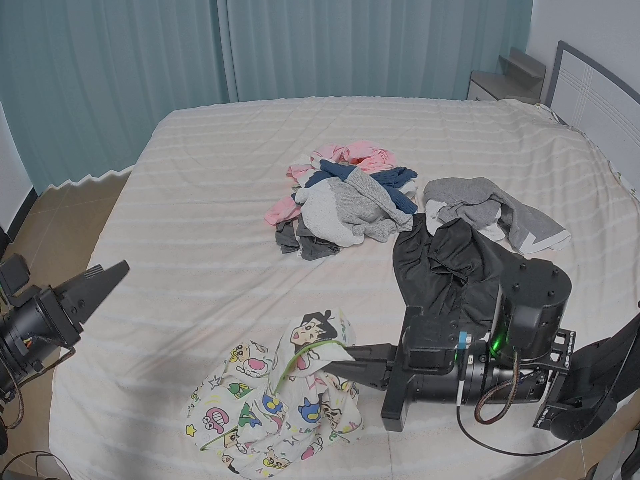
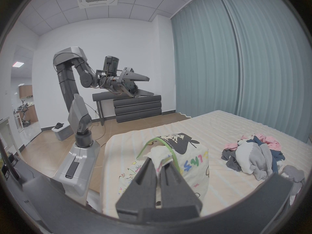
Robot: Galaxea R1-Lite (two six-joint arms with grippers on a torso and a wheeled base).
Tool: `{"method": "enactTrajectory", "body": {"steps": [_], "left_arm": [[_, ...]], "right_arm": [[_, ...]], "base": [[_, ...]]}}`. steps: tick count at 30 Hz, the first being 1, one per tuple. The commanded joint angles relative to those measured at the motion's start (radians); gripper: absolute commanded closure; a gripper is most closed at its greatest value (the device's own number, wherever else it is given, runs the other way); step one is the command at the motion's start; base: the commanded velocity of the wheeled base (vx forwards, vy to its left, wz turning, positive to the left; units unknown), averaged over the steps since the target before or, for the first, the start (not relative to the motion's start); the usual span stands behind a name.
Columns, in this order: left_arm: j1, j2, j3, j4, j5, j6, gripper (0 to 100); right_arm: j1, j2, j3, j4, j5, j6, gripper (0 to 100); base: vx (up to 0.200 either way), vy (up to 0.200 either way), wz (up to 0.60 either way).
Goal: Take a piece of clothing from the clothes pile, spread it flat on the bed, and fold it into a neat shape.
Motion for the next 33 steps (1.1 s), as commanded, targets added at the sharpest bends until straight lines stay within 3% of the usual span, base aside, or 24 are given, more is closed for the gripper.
{"method": "enactTrajectory", "body": {"steps": [1, 3, 5, 9, 12, 22, 27, 33], "left_arm": [[-0.194, 0.055, -0.087, 0.091, -0.029, 0.149, 0], [-0.216, 0.079, -0.123, 0.145, -0.029, 0.209, 0], [-0.277, 0.125, -0.225, 0.322, -0.046, 0.339, 0], [-0.337, 0.161, -0.356, 0.571, -0.11, 0.367, 0], [-0.366, 0.199, -0.436, 0.674, -0.132, 0.37, 0], [-0.472, 0.328, -0.479, 0.701, -0.135, 0.308, 0], [-0.482, 0.363, -0.474, 0.701, -0.138, 0.29, 0], [-0.484, 0.386, -0.472, 0.704, -0.198, 0.268, 0]], "right_arm": [[0.076, 0.004, 0.004, 0.036, 0.0, 0.0, 100], [0.09, 0.002, 0.011, 0.036, 0.0, -0.002, 100], [0.119, 0.002, 0.031, 0.036, 0.0, -0.002, 100], [0.136, 0.004, 0.041, 0.036, 0.0, -0.003, 100], [0.159, 0.004, 0.051, 0.036, 0.0, -0.003, 100], [0.187, 0.013, 0.062, 0.034, 0.0, -0.006, 100], [0.191, 0.013, 0.06, 0.034, 0.0, -0.008, 100], [0.199, 0.01, 0.056, 0.034, 0.0, -0.008, 100]], "base": [[0.0, 0.0, 0.0], [0.0, 0.0, 0.0], [0.0, 0.0, 0.0], [0.0, 0.0, 0.0], [0.0, 0.0, 0.0], [0.0, 0.0, 0.0], [0.0, 0.0, 0.0], [0.0, 0.0, 0.0]]}}
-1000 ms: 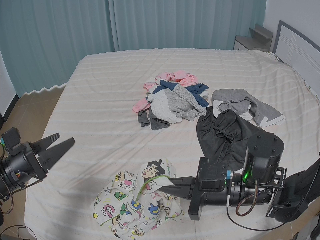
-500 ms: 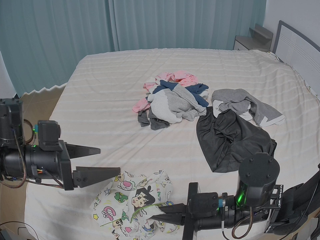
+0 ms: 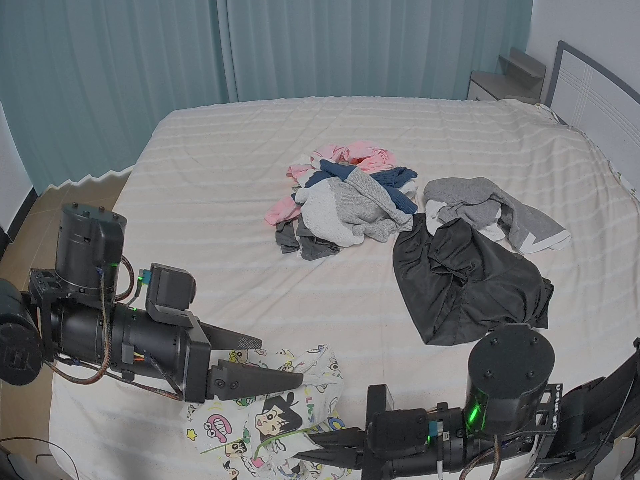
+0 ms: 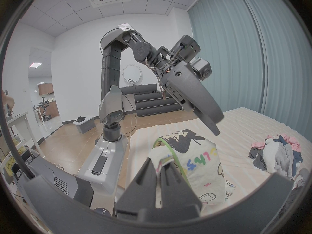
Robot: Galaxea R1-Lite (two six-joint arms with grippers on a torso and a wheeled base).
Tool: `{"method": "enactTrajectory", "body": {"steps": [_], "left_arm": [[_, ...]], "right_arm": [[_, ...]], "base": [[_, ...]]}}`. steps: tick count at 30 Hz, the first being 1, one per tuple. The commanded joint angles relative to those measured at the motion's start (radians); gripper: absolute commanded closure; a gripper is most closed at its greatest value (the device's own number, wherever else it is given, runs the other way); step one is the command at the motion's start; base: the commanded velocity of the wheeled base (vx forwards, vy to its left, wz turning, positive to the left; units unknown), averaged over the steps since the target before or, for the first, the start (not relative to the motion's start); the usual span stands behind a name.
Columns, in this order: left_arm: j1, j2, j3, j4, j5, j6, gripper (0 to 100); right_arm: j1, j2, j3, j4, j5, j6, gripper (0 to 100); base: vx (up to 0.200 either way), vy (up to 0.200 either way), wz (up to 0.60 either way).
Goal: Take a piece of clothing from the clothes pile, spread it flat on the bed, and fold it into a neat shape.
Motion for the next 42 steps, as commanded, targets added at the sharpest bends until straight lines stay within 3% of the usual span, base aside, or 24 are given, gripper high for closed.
{"method": "enactTrajectory", "body": {"steps": [1, 15, 30, 31, 42], "left_arm": [[-0.004, 0.033, 0.001, -0.001, -0.008, -0.021, 0], [-0.038, 0.055, 0.018, -0.001, -0.082, -0.09, 0], [-0.048, 0.127, 0.009, -0.021, -0.085, -0.092, 0], [-0.048, 0.128, 0.009, -0.021, -0.085, -0.092, 100], [-0.061, 0.136, 0.017, -0.021, -0.086, -0.093, 100]], "right_arm": [[0.001, 0.0, -0.002, 0.0, 0.001, -0.001, 100], [-0.008, 0.002, -0.01, -0.005, -0.001, -0.001, 100], [-0.009, 0.002, -0.024, -0.008, -0.001, -0.001, 100], [-0.009, 0.002, -0.024, -0.008, -0.001, 0.001, 100], [-0.026, 0.002, -0.024, -0.008, -0.01, -0.001, 100]], "base": [[0.0, 0.0, 0.0], [0.0, 0.0, 0.0], [0.0, 0.0, 0.0], [0.0, 0.0, 0.0], [0.0, 0.0, 0.0]]}}
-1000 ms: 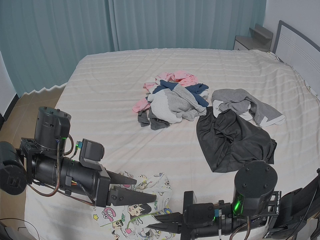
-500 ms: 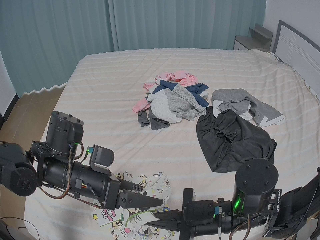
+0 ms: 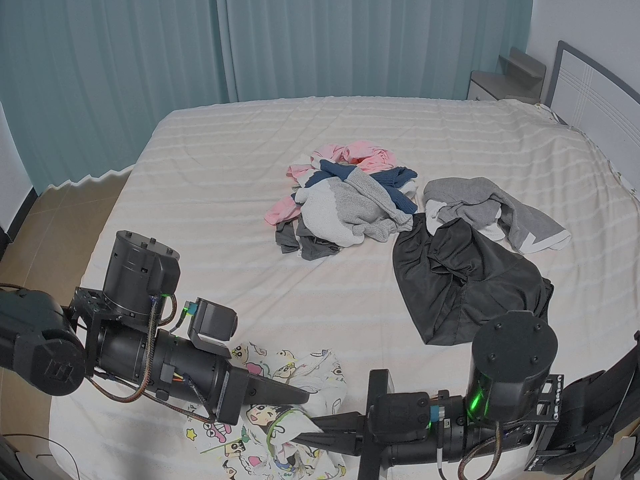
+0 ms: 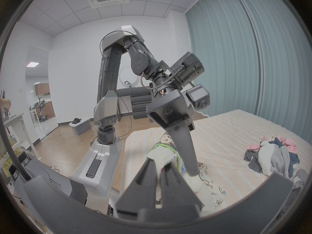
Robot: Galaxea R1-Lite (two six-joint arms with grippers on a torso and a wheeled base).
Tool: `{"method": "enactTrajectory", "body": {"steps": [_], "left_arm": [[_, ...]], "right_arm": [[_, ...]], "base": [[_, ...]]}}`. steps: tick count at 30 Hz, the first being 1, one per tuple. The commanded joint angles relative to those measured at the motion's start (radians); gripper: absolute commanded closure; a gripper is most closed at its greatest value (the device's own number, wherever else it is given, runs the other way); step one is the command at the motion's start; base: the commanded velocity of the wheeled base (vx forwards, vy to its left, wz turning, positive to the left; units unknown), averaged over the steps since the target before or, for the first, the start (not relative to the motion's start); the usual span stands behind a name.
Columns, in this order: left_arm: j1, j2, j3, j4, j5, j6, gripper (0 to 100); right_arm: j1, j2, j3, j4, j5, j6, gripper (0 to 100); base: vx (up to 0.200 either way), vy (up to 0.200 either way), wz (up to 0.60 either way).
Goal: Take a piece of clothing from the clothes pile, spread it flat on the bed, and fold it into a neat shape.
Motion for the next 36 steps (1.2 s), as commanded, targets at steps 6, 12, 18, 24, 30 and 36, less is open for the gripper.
{"method": "enactTrajectory", "body": {"steps": [6, 12, 18, 24, 30, 36], "left_arm": [[0.005, -0.023, 0.0, 0.0, 0.001, -0.001, 100], [0.025, -0.098, -0.003, 0.0, 0.001, -0.007, 100], [0.049, -0.175, -0.011, -0.012, 0.001, -0.056, 100], [0.101, -0.239, -0.014, -0.133, 0.012, -0.126, 100], [0.123, -0.272, -0.04, -0.263, 0.029, -0.225, 100], [0.123, -0.276, -0.143, -0.308, 0.102, -0.301, 100]], "right_arm": [[-0.024, 0.003, 0.004, -0.002, -0.021, 0.002, 100], [-0.052, 0.026, 0.0, -0.002, -0.035, 0.007, 100], [-0.064, 0.056, -0.016, -0.02, -0.032, 0.008, 0], [-0.095, 0.07, -0.02, -0.043, -0.032, 0.01, 0], [-0.123, 0.066, 0.007, -0.046, -0.032, 0.027, 0], [-0.147, 0.072, 0.038, -0.046, -0.032, 0.048, 0]], "base": [[0.0, 0.0, 0.0], [0.0, 0.0, 0.0], [0.0, 0.0, 0.0], [0.0, 0.0, 0.0], [0.0, 0.0, 0.0], [0.0, 0.0, 0.0]]}}
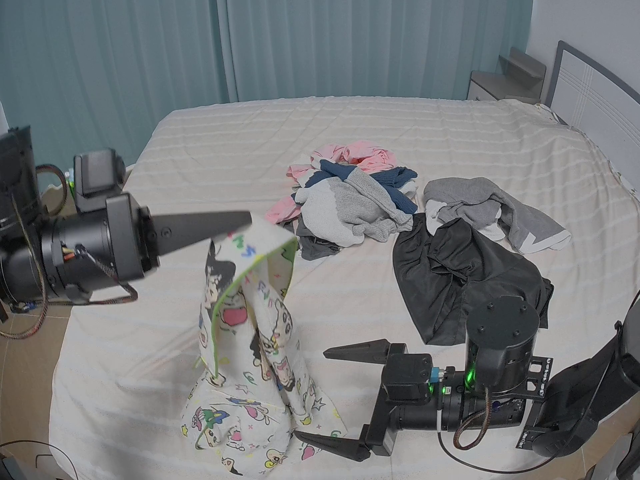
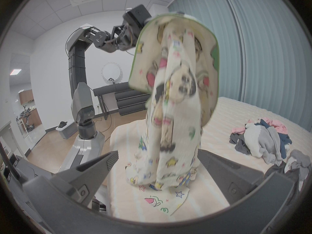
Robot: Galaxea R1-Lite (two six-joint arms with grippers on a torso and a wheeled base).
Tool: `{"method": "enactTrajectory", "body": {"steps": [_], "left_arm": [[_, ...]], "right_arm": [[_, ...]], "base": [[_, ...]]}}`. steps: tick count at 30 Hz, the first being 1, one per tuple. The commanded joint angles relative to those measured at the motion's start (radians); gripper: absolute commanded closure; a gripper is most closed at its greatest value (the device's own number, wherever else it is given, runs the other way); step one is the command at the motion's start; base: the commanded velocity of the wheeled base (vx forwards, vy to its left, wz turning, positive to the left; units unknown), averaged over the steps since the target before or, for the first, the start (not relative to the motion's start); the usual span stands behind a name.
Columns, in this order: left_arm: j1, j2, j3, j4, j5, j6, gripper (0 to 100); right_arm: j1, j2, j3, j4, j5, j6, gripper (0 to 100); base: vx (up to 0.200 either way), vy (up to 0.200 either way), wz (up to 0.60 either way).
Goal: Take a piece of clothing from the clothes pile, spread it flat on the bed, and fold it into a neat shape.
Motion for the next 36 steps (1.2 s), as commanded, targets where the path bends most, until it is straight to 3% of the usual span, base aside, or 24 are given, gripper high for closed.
{"method": "enactTrajectory", "body": {"steps": [1, 7, 10, 15, 24, 29, 36], "left_arm": [[0.004, -0.02, -0.093, -0.008, 0.035, -0.021, 100], [0.004, -0.021, -0.202, -0.005, 0.072, -0.052, 100], [0.002, -0.018, -0.281, -0.005, 0.106, -0.095, 100], [-0.002, -0.012, -0.372, -0.006, 0.183, -0.116, 100], [-0.007, -0.011, -0.501, -0.002, 0.253, -0.127, 100], [-0.013, -0.02, -0.531, 0.001, 0.256, -0.198, 100], [-0.047, -0.037, -0.538, 0.026, 0.261, -0.199, 100]], "right_arm": [[-0.031, 0.01, 0.03, 0.002, 0.002, 0.004, 0], [-0.046, 0.072, 0.019, -0.001, 0.005, 0.04, 0], [-0.043, 0.121, -0.004, -0.026, 0.006, 0.104, 0], [-0.063, 0.218, -0.023, -0.163, 0.006, 0.126, 0], [-0.064, 0.294, -0.023, -0.238, 0.005, 0.127, 0], [-0.089, 0.294, -0.046, -0.238, 0.003, 0.126, 0], [-0.127, 0.331, -0.055, -0.239, 0.002, 0.084, 0]], "base": [[0.0, 0.0, 0.0], [0.0, 0.0, 0.0], [0.0, 0.0, 0.0], [0.0, 0.0, 0.0], [0.0, 0.0, 0.0], [0.0, 0.0, 0.0], [0.0, 0.0, 0.0]]}}
